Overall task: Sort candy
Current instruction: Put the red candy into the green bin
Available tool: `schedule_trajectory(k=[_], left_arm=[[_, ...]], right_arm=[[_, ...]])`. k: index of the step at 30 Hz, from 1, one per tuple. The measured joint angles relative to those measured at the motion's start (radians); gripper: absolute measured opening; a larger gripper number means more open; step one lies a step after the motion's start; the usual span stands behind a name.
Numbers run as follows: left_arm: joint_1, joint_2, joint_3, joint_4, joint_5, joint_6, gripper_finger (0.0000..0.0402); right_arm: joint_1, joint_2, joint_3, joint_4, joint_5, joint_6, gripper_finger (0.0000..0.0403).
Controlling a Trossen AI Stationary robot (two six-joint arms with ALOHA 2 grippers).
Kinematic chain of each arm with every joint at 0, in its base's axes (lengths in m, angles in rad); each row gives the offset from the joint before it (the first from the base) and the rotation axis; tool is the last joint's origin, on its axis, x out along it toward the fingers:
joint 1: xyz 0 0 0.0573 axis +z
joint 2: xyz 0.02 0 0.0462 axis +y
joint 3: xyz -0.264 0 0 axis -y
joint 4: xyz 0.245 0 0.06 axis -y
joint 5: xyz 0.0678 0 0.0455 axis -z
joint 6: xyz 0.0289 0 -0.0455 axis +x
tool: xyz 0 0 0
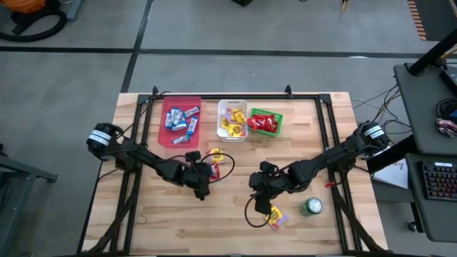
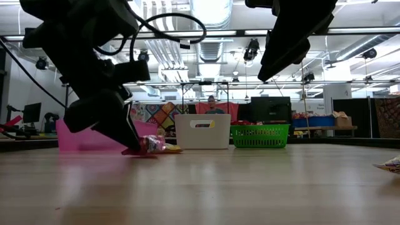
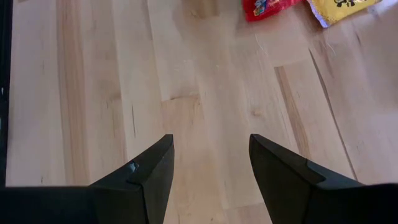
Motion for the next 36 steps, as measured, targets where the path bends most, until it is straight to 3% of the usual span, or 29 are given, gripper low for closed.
schedule_trajectory(k=[9,14,18,21,26,36], left_arm=[[-0.04,-0.097,0.0,0.001,0.0,0.001,0.0004],[-0.059,-0.196,0.0,0.013,-0.035,0.006,0.0002],[-0.074,-0.233,0.0,0.079,-0.103,0.029,0.0001],[-0.086,-0.237,0.0,0.101,-0.099,0.039,0.0],[-0.103,-0.211,-0.005,0.074,0.033,0.021,0.0002],[-0.165,-0.167,-0.023,0.066,0.022,-0.01,0.003]], right_arm=[[0.0,0.0,0.0,0.003,0.002,-0.016,0.0198],[0.0,0.0,0.0,0.027,0.091,-0.026,0.0198],[-0.005,0.006,-0.01,0.167,0.184,-0.027,0.0198],[-0.013,0.023,-0.033,0.286,0.187,-0.034,0.0198],[-0.033,0.051,-0.08,0.4,0.187,-0.007,0.0198],[-0.097,0.24,-0.098,0.714,0.175,-0.149,0.0198]])
